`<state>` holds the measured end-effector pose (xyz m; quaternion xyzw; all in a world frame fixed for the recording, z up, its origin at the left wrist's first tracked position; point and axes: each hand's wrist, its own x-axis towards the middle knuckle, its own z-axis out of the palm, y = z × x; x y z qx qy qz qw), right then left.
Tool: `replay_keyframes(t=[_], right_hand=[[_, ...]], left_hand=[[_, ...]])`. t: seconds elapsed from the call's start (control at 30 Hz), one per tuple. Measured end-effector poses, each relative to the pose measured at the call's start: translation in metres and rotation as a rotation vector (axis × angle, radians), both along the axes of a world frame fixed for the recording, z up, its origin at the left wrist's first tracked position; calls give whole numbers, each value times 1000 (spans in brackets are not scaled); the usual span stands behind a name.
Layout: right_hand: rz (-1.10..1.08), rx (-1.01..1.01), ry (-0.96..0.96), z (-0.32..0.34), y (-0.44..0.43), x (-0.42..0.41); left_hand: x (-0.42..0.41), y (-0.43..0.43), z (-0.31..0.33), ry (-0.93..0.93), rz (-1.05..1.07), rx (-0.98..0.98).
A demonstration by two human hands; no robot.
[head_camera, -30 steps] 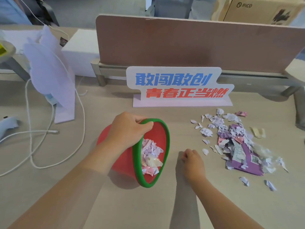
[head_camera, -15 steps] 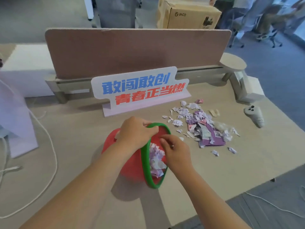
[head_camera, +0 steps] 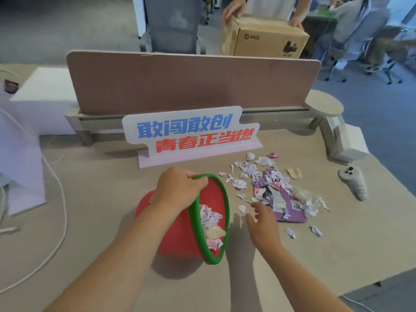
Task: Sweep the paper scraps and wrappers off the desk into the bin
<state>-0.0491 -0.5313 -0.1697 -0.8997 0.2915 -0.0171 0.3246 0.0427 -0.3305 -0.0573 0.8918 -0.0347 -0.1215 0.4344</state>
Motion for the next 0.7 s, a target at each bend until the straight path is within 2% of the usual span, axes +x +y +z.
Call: replay_keyframes(t=[0.13,0.27,0.47,0.6,0.7], right_hand=[[310,-195,74,-22,-18,45],[586,-431,184,-49,-35,84],[599,-442,130,-76,-56,173],[767,-431,-51,-85,-55,196],[844,-409,-201,-90,-57,194]], left_hand=[[16,-18,-5,-26,185,26],[26,-37,-9,-38,280,39],[45,-50,-19,-12,476,113],[50,-53,-18,-56,537,91],[51,-56,-16,-49,529,146]])
